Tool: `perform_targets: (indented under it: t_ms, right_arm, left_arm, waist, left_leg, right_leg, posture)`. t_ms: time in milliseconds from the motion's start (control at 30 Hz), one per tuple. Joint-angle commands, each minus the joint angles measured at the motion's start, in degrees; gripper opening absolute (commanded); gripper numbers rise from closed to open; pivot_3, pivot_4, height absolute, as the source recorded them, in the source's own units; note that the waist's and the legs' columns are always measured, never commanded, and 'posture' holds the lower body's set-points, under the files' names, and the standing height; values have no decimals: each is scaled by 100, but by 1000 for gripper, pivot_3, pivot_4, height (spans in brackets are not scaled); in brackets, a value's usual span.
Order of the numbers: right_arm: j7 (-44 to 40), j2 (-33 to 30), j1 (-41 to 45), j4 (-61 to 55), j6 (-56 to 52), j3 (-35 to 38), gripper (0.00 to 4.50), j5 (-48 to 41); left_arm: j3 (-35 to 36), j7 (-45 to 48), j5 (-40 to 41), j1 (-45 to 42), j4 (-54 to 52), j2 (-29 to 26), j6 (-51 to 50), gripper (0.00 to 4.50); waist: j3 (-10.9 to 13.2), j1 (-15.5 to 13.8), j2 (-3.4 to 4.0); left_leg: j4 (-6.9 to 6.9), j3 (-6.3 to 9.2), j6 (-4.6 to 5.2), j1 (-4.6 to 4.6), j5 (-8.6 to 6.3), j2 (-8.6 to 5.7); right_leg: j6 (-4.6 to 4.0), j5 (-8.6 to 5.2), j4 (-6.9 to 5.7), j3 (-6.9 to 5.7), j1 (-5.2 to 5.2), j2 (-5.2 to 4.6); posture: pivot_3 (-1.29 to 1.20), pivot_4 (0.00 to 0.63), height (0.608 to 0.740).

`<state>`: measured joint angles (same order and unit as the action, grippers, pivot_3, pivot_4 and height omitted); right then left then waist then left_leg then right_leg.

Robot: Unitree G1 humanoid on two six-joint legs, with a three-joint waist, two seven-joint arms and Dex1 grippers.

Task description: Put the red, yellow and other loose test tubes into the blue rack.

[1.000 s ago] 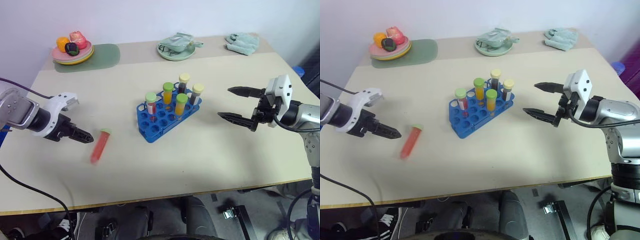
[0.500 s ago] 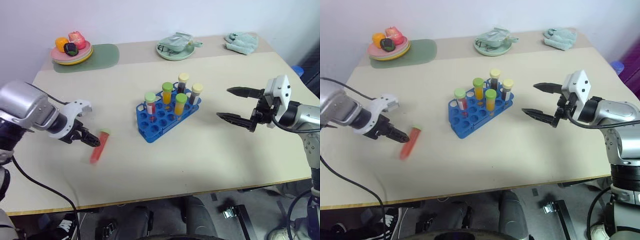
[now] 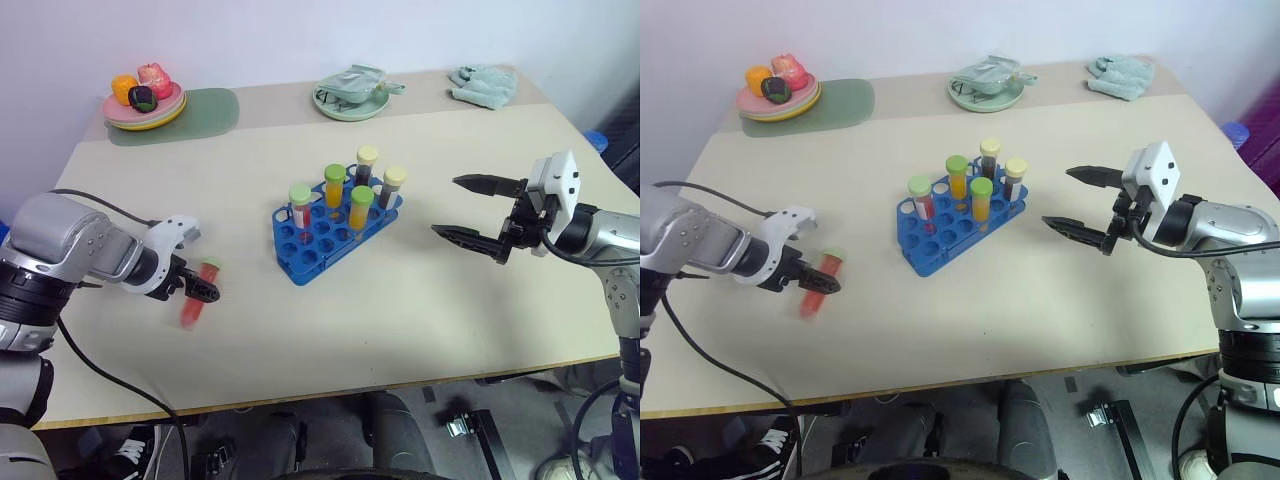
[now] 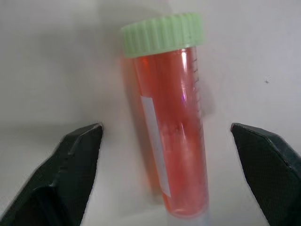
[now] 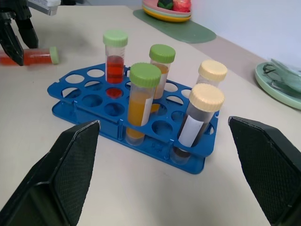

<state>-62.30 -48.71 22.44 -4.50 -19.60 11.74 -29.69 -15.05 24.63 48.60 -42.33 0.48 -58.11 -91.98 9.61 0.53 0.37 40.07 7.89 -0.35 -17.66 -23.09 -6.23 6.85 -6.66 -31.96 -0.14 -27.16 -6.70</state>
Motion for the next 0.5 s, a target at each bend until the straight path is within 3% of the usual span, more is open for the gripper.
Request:
perform_targets:
  t_ms: [33, 133, 167, 367, 500]
  right_arm:
    - [1, -23, 92, -112, 82, 126, 4500, -45]
    - [6, -8, 104, -101, 86, 108, 4500, -38]
    - [8, 1, 109, -96, 87, 103, 4500, -38]
    - [6, 7, 50, -124, 111, 136, 4500, -36]
    - [21, -4, 22, -133, 124, 176, 4500, -36]
  left_arm:
    - [257, -466, 361, 192, -130, 89, -52, 2626]
    - [407, -798, 628, 216, -93, 146, -52, 1123]
    - [439, -889, 710, 206, -80, 155, -52, 802]
    - [1070, -1314, 521, 222, -449, 310, 87, 750]
    - [1712, -1477, -336, 389, -1059, 543, 1595, 750]
  waist:
    - [0, -4, 0]
    - [0, -5, 0]
    - [-1, -6, 0]
    - [0, -12, 0]
    - [1, -10, -4]
  left_leg:
    - [0, 0, 0, 0, 0, 0]
    - [0, 0, 0, 0, 0, -1]
    - [0, 0, 0, 1, 0, -1]
    - [1, 0, 0, 1, 0, -1]
    - [1, -1, -1, 0, 0, -1]
  right_leg:
    - [0, 0, 0, 0, 0, 0]
    - [0, 0, 0, 0, 1, -1]
    - [0, 0, -1, 0, 1, -1]
    - [0, 0, -1, 0, 1, -1]
    - [0, 0, 1, 0, 0, -1]
  posture:
    - [0, 150, 740]
    - [0, 150, 740]
    - [0, 150, 740]
    - [0, 150, 740]
    - [0, 150, 740]
